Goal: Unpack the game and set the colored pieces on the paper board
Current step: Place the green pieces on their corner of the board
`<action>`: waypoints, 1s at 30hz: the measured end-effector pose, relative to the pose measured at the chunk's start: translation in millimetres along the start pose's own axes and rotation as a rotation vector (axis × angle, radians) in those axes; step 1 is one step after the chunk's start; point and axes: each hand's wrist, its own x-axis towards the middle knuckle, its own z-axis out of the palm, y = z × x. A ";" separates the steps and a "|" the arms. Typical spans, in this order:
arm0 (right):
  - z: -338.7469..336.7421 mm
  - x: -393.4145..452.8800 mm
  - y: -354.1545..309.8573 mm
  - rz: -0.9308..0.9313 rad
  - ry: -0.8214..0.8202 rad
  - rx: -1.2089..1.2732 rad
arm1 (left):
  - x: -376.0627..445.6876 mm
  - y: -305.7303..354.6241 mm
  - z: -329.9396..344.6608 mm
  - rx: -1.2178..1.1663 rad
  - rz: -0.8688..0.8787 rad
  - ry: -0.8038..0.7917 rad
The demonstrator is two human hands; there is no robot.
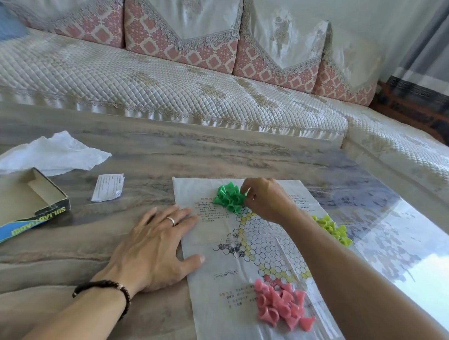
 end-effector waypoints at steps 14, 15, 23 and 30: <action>-40.9 -3.1 2.5 0.006 -0.026 -0.003 | 0.0 -0.6 0.5 0.001 -0.002 0.005; -41.9 -5.2 4.0 -0.005 -0.041 -0.015 | 0.0 -1.0 0.7 0.002 -0.001 0.005; -39.4 -24.1 20.1 -0.059 -0.093 -0.145 | -0.1 -0.8 0.5 -0.007 -0.001 0.007; -24.3 -26.1 14.3 -0.108 -0.082 -0.218 | -0.8 -1.1 1.3 -0.004 0.004 0.014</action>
